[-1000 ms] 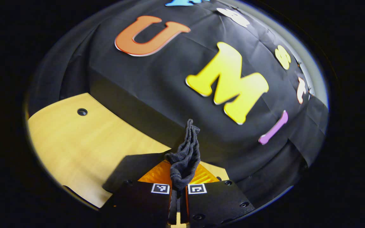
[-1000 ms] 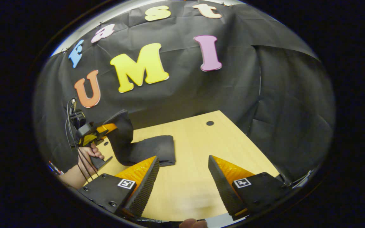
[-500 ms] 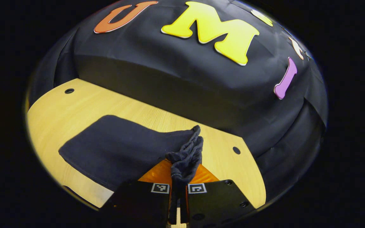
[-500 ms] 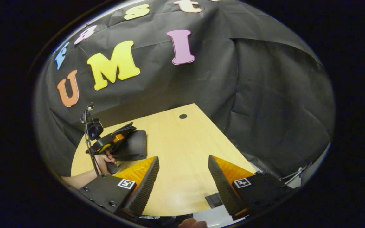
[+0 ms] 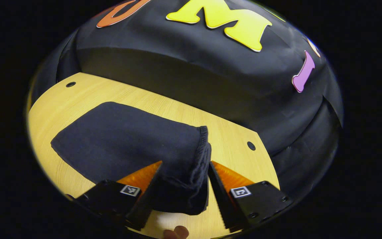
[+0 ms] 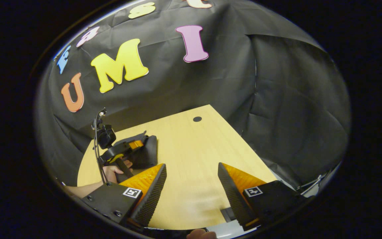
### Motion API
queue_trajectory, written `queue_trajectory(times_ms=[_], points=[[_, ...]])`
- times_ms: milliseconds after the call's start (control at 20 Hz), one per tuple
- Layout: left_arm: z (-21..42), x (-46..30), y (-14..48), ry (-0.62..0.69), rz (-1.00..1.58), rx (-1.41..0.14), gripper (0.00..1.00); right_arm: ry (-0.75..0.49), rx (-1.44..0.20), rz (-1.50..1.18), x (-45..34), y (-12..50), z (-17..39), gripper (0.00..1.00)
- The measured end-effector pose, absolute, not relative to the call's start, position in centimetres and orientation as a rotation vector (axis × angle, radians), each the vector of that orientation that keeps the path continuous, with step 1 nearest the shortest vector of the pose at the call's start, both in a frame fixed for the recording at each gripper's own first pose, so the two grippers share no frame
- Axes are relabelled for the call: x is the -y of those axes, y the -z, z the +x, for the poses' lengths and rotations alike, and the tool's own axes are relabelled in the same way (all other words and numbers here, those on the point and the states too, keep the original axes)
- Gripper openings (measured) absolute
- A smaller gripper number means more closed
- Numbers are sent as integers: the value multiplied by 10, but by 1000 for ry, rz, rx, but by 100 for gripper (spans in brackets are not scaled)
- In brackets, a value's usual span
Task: Grasp the waist and the cuffs of the jeans and fold them to make the two legs overlap; first hold the waist and fold one-third of the jeans toward the cuffs, then hold the cuffs and fold the remaining one-third in the same direction to finish folding.
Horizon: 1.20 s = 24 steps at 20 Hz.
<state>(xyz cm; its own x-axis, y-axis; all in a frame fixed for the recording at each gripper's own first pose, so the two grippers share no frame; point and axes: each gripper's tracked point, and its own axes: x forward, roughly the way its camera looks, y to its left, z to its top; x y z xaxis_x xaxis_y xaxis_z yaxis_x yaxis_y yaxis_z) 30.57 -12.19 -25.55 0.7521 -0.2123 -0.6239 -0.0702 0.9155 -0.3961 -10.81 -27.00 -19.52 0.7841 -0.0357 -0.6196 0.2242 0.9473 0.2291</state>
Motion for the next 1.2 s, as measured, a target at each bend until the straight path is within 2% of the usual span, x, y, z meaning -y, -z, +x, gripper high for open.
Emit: queue_trajectory(times_ms=[50, 150, 200, 250, 300, 400, 450, 500, 650, 700, 750, 800, 850, 1150, 1200], points=[[300, 127, 249, 99, -417, -722, 93, 136, -650, 300, 267, 192, -106, 96], [296, 126, 232, 120, -409, -702, 93, 123, -630, 287, 261, 184, -100, 93], [294, 122, 220, 128, -399, -680, 94, 112, -615, 283, 255, 178, -96, 96], [295, 115, 203, 136, -385, -648, 93, 104, -594, 274, 249, 170, -90, 93], [294, 106, 182, 144, -367, -607, 93, 94, -569, 262, 243, 162, -84, 97], [295, 79, 137, 149, -314, -508, 93, 66, -511, 237, 225, 143, -70, 98], [295, 63, 112, 146, -286, -455, 93, 44, -476, 226, 212, 131, -63, 93], [293, 47, 89, 142, -260, -405, 93, 34, -452, 202, 202, 123, -57, 98], [274, -3, 20, 109, -191, -271, 93, 7, -363, 118, 167, 89, -38, 98], [267, -20, 4, 90, -168, -239, 100, 2, -316, 97, 154, 72, -32, 98], [257, -37, -12, 72, -144, -210, 94, -1, -270, 75, 141, 56, -27, 98], [243, -54, -29, 46, -121, -183, 94, -3, -232, 50, 128, 44, -26, 98], [234, -70, -42, 24, -102, -163, 94, -21, -195, 33, 112, 34, -26, 93], [178, -120, -79, -57, -10, -90, 100, -125, -79, 10, 28, 3, -42, 93], [171, -124, -80, -63, -22, -92, 98, -129, -70, 9, 20, 1, -44, 93]])
